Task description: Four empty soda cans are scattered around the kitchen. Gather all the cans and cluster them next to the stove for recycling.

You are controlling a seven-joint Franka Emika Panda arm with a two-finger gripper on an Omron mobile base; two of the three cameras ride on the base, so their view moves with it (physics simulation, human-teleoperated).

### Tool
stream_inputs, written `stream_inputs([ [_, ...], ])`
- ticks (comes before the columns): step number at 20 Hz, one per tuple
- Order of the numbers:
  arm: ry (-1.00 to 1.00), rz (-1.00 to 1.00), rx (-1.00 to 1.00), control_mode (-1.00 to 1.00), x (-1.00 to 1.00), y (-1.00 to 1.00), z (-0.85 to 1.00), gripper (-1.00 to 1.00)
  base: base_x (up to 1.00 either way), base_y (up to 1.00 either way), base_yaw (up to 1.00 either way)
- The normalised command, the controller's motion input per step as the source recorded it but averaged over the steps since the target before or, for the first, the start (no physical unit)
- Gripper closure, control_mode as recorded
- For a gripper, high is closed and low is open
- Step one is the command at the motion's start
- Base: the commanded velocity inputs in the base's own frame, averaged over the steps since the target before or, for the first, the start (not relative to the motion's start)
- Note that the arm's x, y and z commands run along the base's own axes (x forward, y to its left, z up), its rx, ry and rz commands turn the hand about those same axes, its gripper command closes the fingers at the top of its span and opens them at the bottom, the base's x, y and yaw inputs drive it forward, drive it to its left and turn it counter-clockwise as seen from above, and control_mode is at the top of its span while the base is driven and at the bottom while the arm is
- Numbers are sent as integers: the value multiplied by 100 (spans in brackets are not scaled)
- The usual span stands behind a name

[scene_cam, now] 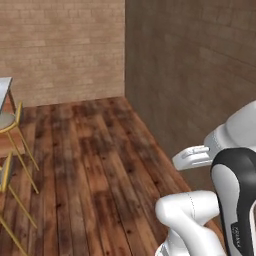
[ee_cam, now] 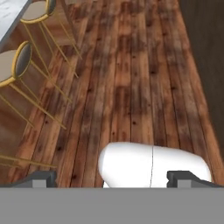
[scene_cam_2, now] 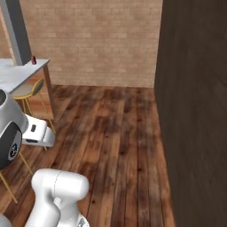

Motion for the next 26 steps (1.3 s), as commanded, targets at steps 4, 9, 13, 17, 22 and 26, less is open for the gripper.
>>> stream_inputs([
  [4,0,0,0,100,0,0,0,-100,38,-23,19],
  [9,0,0,0,100,0,0,0,-100,22,-7,27],
  [13,0,0,0,100,0,0,0,-100,18,-20,37],
  [17,0,0,0,100,0,0,0,-100,30,-31,38],
  [22,0,0,0,100,0,0,0,-100,40,-34,38],
  [26,0,0,0,100,0,0,0,-100,46,-38,34],
])
